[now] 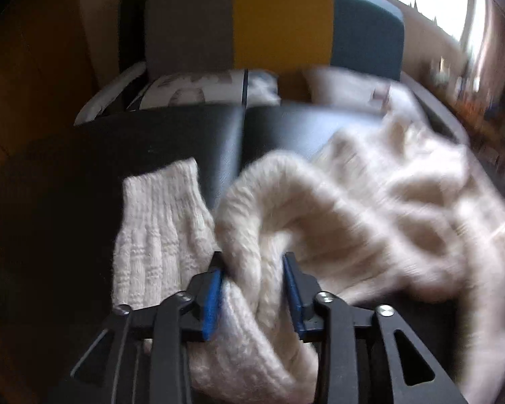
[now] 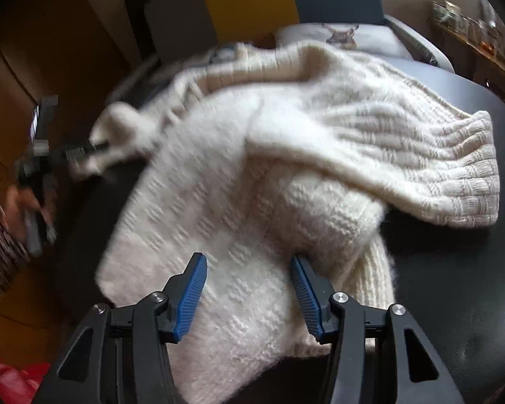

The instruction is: Fold clothes

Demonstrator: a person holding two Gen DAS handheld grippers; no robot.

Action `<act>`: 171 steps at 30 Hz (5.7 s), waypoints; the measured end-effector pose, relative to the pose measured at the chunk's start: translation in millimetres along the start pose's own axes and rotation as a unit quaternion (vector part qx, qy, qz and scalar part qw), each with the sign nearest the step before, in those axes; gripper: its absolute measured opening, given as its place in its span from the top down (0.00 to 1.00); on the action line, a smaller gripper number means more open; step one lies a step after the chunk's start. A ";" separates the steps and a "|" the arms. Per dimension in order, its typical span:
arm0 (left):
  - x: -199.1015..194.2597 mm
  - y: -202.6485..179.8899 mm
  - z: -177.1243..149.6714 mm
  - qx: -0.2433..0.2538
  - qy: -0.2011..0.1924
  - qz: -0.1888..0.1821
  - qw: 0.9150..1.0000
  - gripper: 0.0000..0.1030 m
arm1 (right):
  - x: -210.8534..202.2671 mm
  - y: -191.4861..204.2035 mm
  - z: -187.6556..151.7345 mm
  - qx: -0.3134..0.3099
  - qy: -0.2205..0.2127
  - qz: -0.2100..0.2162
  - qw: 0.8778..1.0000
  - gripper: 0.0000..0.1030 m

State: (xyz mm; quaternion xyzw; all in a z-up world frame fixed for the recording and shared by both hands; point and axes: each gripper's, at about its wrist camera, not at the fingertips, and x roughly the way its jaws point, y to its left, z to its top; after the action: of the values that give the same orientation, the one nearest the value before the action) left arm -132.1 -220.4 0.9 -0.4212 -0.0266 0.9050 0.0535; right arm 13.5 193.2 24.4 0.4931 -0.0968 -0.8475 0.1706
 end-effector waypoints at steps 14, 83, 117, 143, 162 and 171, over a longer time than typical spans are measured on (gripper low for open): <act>-10.1 -82.5 -34.6 -0.038 0.004 -0.089 0.995 0.27 | -19.5 -22.4 -3.6 0.097 0.000 0.024 0.995 0.52; 14.1 -111.0 -25.6 -0.067 0.074 -0.063 0.993 0.12 | -79.2 -129.4 73.1 0.120 -0.163 -0.176 0.963 0.95; 7.9 -228.0 11.6 0.073 0.077 -0.158 0.982 0.90 | -1.8 -67.2 -1.6 0.113 -0.046 -0.092 0.988 0.73; 27.7 -132.0 9.3 0.174 0.128 -0.001 0.976 0.88 | 5.5 -26.6 3.2 0.052 -0.035 -0.089 0.994 0.73; -19.4 -114.7 -46.4 -0.044 0.218 -0.217 0.950 0.22 | 39.5 24.0 -10.4 -0.026 0.042 -0.071 0.996 0.71; -13.3 -140.8 -45.9 0.020 0.201 -0.198 0.959 0.90 | 39.7 31.1 -9.4 -0.018 0.047 -0.072 0.996 0.71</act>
State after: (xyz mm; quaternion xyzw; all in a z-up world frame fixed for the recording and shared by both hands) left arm -78.0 -82.1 -5.4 -0.5797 -0.0799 0.7730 0.2448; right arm 9.6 149.3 -1.7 0.5350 -0.0372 -0.8351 0.1222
